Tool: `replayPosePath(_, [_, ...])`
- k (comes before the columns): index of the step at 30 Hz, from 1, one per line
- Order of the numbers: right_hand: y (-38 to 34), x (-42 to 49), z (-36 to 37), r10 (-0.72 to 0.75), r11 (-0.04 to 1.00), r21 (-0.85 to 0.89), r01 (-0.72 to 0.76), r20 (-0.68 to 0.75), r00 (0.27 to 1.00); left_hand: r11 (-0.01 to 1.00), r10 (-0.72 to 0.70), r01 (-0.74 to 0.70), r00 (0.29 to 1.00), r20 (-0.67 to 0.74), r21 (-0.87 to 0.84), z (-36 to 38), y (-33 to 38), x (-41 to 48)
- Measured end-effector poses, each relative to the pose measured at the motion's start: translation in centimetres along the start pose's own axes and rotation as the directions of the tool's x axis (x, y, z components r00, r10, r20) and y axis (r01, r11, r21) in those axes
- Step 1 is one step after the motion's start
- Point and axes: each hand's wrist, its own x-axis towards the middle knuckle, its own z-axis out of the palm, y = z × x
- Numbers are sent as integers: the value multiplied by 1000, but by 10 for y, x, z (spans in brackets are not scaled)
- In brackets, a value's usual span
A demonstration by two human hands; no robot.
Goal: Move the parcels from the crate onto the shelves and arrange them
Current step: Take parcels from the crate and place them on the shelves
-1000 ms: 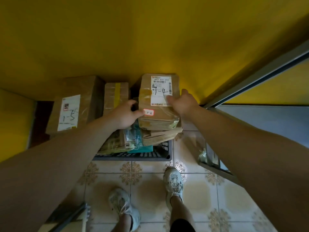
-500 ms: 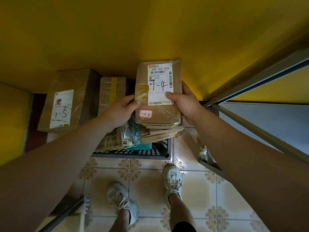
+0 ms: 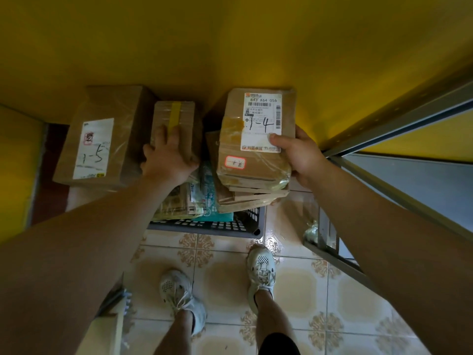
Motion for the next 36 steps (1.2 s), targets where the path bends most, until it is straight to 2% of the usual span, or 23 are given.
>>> replayPosePath(3, [-2,-6,-2,9,1000,14,-9,-11,1000,998,-2,-2,999,-53,-68,-9,0,-8])
replayPosePath(7, [-15,-25,3,-21,1000,-4,21,-7,1000,961,-51,13,990,-133,-275,-41,-1,-37])
replayPosePath(10, [-34,-51,9,-32,999,6,32,14,999,845,-67,-28,985,-158,-534,-69,-12,-66])
replayPosePath(12, [-48,-71,12,-38,999,20,38,24,999,762,-104,-28,981,-165,-647,-92,-17,-92])
replayPosePath(16, [-84,-124,14,-52,999,6,51,45,998,701,-190,-37,953,-236,-712,-142,-28,-155])
replayPosePath(21, [-132,-197,22,-100,994,-22,104,119,988,537,-243,-112,929,-280,-836,-204,-39,-231])
replayPosePath(23, [-150,-226,27,-156,987,-3,159,157,975,504,-178,-160,942,-283,-849,-229,-44,-260])
replayPosePath(27, [-180,-294,40,-260,966,52,254,213,942,334,-67,-253,954,-291,-908,-268,-56,-307])
replayPosePath(30, [-188,-343,54,-319,947,113,302,206,925,260,10,-285,956,-293,-923,-289,-73,-337])
replayPosePath(33, [-186,-383,68,-383,922,128,366,163,909,225,67,-307,952,-300,-925,-300,-93,-365])
replayPosePath(36, [-181,-417,78,-438,898,108,427,123,891,264,43,-366,929,-368,-892,-309,-105,-389])
